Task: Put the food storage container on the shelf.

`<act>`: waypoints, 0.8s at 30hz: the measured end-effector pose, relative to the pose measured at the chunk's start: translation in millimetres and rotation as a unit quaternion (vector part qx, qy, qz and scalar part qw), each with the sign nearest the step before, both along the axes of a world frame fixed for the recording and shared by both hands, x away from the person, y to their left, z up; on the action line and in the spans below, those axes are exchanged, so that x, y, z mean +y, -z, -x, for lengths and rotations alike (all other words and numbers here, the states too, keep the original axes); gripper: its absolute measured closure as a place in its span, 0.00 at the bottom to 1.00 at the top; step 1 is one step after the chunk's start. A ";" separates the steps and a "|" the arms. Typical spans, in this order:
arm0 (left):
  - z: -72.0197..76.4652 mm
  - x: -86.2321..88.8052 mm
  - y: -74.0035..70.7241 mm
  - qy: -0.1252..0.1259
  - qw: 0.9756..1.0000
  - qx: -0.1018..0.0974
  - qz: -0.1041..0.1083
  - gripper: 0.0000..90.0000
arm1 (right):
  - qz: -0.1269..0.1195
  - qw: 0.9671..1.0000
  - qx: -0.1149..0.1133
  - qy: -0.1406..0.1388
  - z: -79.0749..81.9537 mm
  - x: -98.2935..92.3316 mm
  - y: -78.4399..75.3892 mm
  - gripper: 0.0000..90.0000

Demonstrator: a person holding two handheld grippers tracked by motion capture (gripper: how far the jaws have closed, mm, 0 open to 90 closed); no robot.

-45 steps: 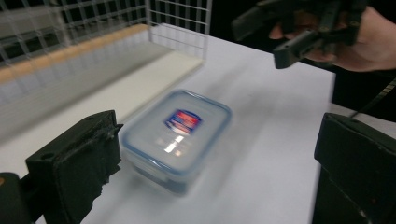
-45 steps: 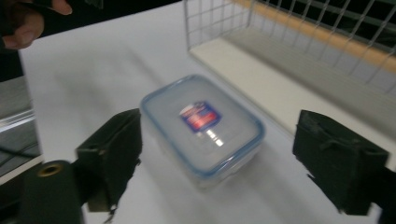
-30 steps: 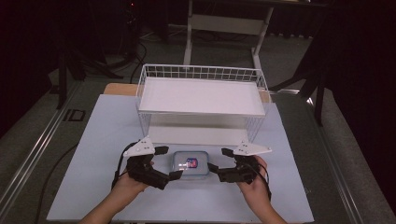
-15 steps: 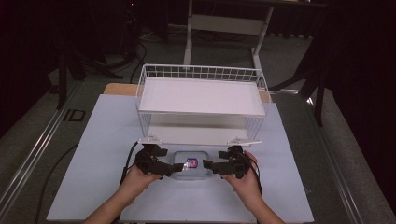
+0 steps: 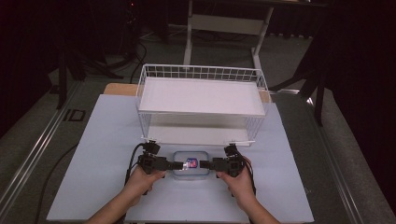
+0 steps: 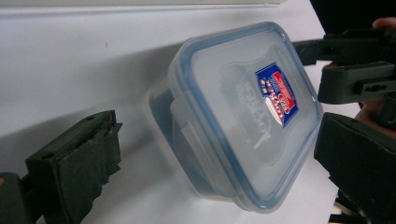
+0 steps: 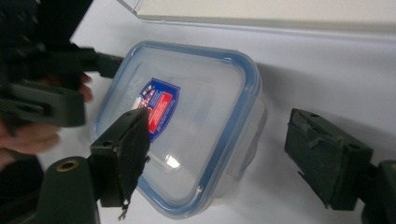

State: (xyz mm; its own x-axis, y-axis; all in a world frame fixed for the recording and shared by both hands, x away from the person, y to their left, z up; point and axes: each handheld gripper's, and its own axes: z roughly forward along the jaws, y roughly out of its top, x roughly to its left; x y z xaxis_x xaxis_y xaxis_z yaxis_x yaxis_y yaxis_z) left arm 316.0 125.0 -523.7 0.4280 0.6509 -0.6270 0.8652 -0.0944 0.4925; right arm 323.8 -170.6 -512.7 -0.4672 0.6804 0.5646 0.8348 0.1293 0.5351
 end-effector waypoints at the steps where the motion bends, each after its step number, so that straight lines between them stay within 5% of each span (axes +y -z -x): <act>1: -0.3 0.3 0.7 -0.004 1.000 0.004 0.000 0.01 | -0.004 1.000 0.012 0.003 -1.4 -0.2 1.2 0.26; 10: -1.6 2.7 7.4 -0.020 0.999 0.037 0.012 0.24 | -0.018 0.998 0.054 0.000 -3.6 3.0 6.8 0.40; 14: -1.4 -1.1 9.9 -0.008 0.998 0.049 0.035 0.33 | -0.017 0.998 0.060 -0.004 -3.7 2.9 5.9 0.42; 20: 5.6 -7.3 3.3 0.011 0.999 0.044 0.002 0.35 | -0.015 0.997 0.076 0.005 -2.4 2.1 4.9 0.43; 24: 10.0 -4.4 1.8 0.010 0.999 0.043 0.007 0.42 | -0.013 0.998 0.067 0.010 2.4 2.6 2.9 0.44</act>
State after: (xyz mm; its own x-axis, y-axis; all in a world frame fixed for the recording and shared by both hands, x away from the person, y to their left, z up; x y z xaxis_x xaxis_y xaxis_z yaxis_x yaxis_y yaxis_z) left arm 306.1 120.5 -525.5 0.3845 0.6339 -0.6710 0.9025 -0.1054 0.4176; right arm 321.4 -167.9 -515.5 -0.3728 0.6726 0.6392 0.9016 0.0995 0.4210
